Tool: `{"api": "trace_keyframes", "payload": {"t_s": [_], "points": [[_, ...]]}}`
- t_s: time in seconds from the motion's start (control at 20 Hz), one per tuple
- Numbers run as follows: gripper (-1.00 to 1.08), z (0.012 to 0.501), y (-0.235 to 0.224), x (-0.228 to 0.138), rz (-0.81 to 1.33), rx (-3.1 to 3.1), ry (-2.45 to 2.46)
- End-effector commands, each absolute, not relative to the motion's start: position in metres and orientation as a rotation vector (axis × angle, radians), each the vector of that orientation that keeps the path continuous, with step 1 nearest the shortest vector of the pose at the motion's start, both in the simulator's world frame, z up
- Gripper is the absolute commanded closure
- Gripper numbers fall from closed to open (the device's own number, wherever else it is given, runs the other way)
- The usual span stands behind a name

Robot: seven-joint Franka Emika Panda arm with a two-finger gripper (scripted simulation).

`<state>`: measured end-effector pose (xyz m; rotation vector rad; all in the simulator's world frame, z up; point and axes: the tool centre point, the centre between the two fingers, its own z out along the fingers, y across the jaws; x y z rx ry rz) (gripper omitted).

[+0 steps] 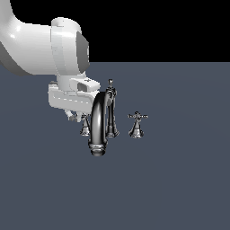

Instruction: Turn on the faucet by rotating a designated handle.

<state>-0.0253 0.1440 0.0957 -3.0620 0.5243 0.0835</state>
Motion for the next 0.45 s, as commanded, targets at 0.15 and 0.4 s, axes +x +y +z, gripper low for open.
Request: {"api": "trace_keyframes", "payload": {"t_s": [0.15,0.4], "points": [[-0.74,0.102,0.048,0.038,-0.148,-3.049,0.697],[-0.42,0.098,0.053,0.058,-0.276,-3.102,0.52]]}}
